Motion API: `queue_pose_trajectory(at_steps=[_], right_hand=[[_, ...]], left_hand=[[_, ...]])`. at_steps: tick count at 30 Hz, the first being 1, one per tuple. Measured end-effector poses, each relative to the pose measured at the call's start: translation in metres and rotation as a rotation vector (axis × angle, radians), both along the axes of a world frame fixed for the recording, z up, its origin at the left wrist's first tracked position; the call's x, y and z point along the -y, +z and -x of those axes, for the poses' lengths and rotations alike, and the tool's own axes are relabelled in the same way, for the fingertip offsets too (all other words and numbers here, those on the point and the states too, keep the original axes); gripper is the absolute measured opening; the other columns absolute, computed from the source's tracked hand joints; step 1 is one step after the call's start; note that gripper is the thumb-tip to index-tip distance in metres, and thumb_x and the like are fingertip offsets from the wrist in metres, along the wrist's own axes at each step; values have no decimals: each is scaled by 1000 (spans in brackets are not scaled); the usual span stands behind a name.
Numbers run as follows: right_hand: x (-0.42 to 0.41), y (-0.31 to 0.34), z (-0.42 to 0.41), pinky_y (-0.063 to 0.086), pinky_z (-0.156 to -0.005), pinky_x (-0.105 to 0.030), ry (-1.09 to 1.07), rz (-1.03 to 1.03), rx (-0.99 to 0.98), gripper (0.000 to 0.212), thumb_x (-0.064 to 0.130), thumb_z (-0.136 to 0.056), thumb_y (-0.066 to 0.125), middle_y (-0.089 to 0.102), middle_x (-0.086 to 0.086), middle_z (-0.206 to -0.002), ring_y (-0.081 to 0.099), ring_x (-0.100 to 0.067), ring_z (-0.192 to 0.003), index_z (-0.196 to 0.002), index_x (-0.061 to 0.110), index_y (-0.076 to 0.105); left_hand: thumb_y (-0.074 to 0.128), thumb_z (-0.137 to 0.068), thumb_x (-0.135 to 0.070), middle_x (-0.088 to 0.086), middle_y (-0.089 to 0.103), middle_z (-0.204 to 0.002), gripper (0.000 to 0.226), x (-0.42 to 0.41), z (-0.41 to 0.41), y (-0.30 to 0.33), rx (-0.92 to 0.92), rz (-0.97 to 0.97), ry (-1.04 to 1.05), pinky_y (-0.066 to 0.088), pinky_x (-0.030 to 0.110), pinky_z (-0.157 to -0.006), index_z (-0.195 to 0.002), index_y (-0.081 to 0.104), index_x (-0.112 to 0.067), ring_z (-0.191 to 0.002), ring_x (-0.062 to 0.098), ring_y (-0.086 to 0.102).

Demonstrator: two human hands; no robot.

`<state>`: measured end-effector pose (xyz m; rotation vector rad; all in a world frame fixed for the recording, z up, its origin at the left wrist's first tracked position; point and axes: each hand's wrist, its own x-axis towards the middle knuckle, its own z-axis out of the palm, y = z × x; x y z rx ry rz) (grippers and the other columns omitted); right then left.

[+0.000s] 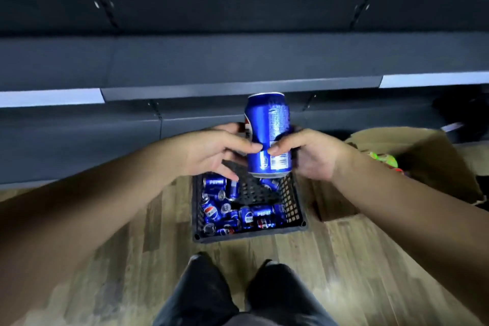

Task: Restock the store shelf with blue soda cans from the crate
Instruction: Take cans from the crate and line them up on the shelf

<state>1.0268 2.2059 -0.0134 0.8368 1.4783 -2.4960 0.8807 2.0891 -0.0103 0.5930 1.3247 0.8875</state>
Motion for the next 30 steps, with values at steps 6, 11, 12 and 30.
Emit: queue_pose_trajectory(at_steps=[6,11,12,30], right_hand=[[-5,61,36,55,-75,-29,-40,-138,-132,42,-2,-57,56,67,-12,-85,66,-21,-75,-98,3,63],[-8,104,52,54,-80,-34,-57,-238,-213,46,0,-58,59,64,-19,-99,63,-28,-85,-104,1,63],[-8,112,54,54,-79,-34,-61,-250,-225,46,0,-58,60,64,-20,-98,63,-28,-84,-104,1,63],[8,162,44,50,-77,-21,-99,-440,-374,65,25,-60,77,71,3,-106,67,-11,-94,-120,22,53]], left_hand=[[70,-59,-14,0,68,-108,59,-4,18,55,-169,-210,107,48,43,-90,-114,56,-27,-98,15,65],[78,-53,-24,-11,64,-110,77,-5,21,94,-302,-362,160,49,37,-90,-122,45,-33,-97,10,64],[81,-50,-26,-11,63,-115,81,-5,19,100,-317,-398,177,50,35,-90,-123,44,-34,-100,10,64],[79,-57,-2,-4,73,-90,53,0,15,158,-420,-720,251,52,17,-65,-105,59,-14,-80,7,69]])
